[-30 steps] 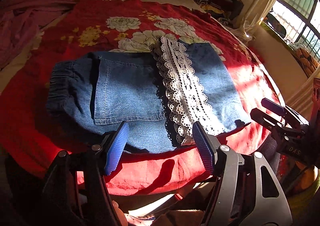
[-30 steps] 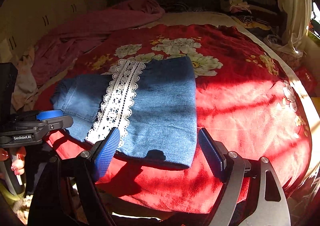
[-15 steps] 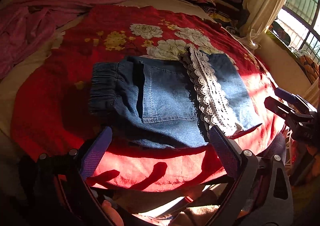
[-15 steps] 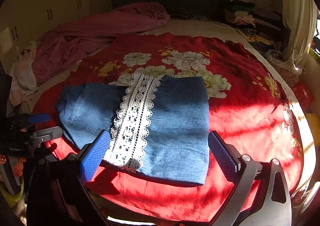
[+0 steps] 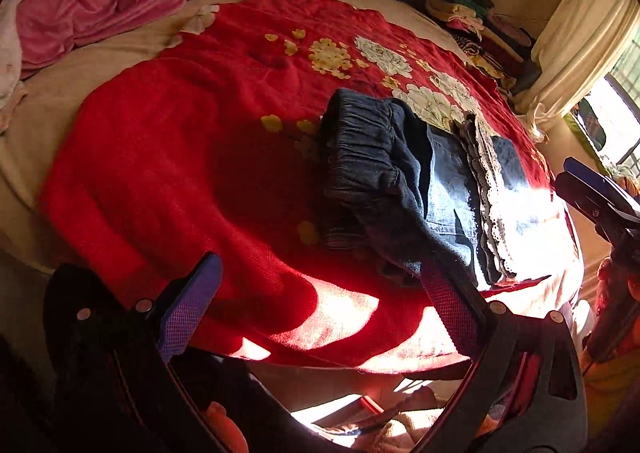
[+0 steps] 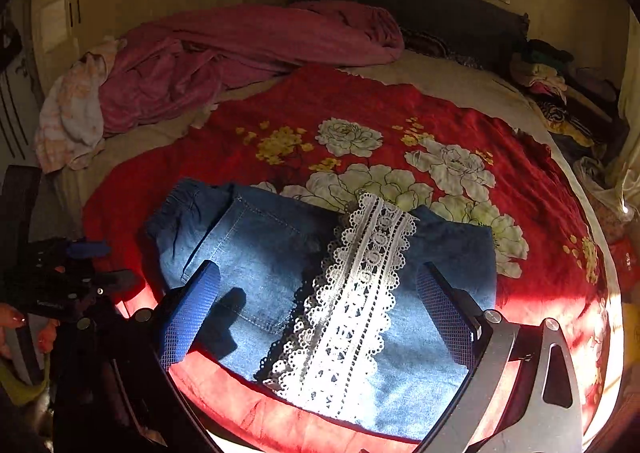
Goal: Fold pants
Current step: 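Grasp the elastic waistband end with the left tool while the right tool grasps denim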
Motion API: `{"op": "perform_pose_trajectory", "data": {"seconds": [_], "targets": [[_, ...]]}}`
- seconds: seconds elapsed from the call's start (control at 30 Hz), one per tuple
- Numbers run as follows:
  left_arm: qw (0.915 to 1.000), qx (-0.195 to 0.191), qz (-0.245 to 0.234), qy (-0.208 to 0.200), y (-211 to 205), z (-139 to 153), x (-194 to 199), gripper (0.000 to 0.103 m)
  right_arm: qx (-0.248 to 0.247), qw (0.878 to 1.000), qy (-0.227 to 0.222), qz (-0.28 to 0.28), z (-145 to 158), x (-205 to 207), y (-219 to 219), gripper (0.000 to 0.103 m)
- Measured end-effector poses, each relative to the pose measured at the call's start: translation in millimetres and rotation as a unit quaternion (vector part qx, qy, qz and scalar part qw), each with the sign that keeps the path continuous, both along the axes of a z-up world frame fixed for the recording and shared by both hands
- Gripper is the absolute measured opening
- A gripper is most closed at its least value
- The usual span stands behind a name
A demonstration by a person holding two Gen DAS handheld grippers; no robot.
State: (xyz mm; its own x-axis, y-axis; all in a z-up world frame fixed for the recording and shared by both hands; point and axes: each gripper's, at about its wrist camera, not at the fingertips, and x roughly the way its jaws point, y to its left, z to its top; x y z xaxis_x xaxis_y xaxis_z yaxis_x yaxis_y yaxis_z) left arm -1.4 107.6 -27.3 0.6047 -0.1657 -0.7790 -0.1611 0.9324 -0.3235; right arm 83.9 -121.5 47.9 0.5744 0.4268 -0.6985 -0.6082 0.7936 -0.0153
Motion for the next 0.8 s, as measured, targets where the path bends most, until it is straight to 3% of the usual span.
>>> {"op": "perform_pose_trajectory", "data": {"seconds": [0.33,0.67,0.73,0.8], "targets": [[0.9977,-0.068,0.001,-0.006,2,-5,-1,0.093,-0.001,0.997,0.036,0.065,-2,28,57,0.098],[0.9929,-0.114,-0.034,-0.001,-28,-12,20,0.082,-0.018,0.993,0.055,0.101,-12,41,84,0.098],[0.9919,-0.123,-0.030,0.005,-31,-17,26,0.073,-0.022,0.992,0.059,0.111,-15,42,90,0.098],[0.9896,-0.143,-0.021,0.003,-29,-23,31,0.053,-0.032,0.991,0.059,0.119,-19,43,96,0.098]]}}
